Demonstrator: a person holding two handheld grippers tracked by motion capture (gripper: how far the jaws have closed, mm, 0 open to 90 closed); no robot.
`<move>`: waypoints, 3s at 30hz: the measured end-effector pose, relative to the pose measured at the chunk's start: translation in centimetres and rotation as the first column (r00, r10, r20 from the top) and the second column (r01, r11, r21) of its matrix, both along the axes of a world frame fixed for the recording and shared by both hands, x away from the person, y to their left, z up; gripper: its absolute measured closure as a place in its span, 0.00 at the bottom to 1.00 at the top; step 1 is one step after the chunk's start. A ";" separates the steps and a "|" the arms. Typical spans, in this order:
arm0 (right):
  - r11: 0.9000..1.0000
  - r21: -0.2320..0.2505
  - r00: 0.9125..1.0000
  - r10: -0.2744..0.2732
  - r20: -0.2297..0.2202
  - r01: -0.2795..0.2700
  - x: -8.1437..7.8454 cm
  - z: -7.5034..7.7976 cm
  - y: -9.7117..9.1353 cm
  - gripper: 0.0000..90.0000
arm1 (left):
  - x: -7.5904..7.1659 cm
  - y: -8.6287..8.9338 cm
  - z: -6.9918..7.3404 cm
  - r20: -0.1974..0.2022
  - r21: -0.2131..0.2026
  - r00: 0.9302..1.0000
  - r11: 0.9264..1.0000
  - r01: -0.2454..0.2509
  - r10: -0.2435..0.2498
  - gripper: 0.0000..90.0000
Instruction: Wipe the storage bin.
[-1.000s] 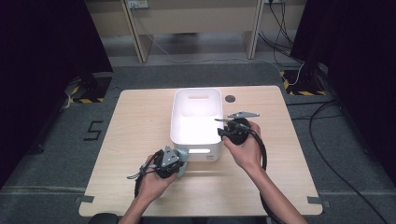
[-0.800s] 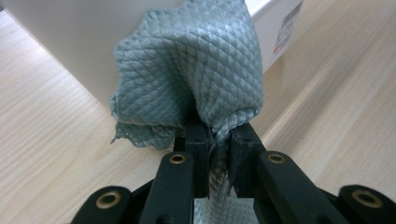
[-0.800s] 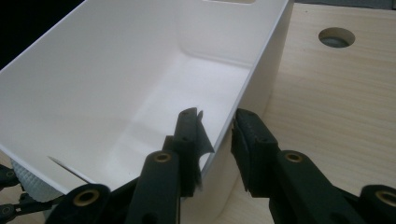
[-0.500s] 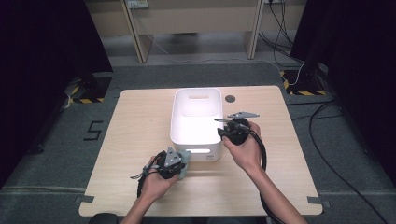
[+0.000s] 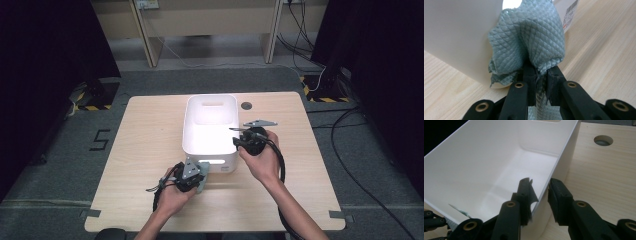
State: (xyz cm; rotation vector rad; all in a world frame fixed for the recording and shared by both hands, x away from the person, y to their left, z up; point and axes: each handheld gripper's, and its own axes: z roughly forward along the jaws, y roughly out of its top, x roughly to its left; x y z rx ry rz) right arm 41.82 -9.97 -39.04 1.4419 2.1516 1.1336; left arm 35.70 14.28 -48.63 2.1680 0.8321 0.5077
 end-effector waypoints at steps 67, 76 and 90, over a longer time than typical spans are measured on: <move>1.000 0.005 1.000 -0.002 -0.005 0.002 0.1 0.0 0.0 0.79 | -0.5 -2.6 4.1 0.061 -0.088 0.998 0.996 0.027 -0.022 0.90; 1.000 0.006 1.000 -0.002 -0.005 0.002 0.1 -0.1 0.0 0.79 | -0.4 -3.0 2.9 0.044 -0.070 0.999 0.997 0.023 -0.020 0.89; 1.000 0.005 1.000 -0.002 -0.004 0.002 0.1 -0.1 0.0 0.78 | -0.2 -3.3 1.8 0.032 -0.047 0.999 0.999 0.021 -0.020 0.89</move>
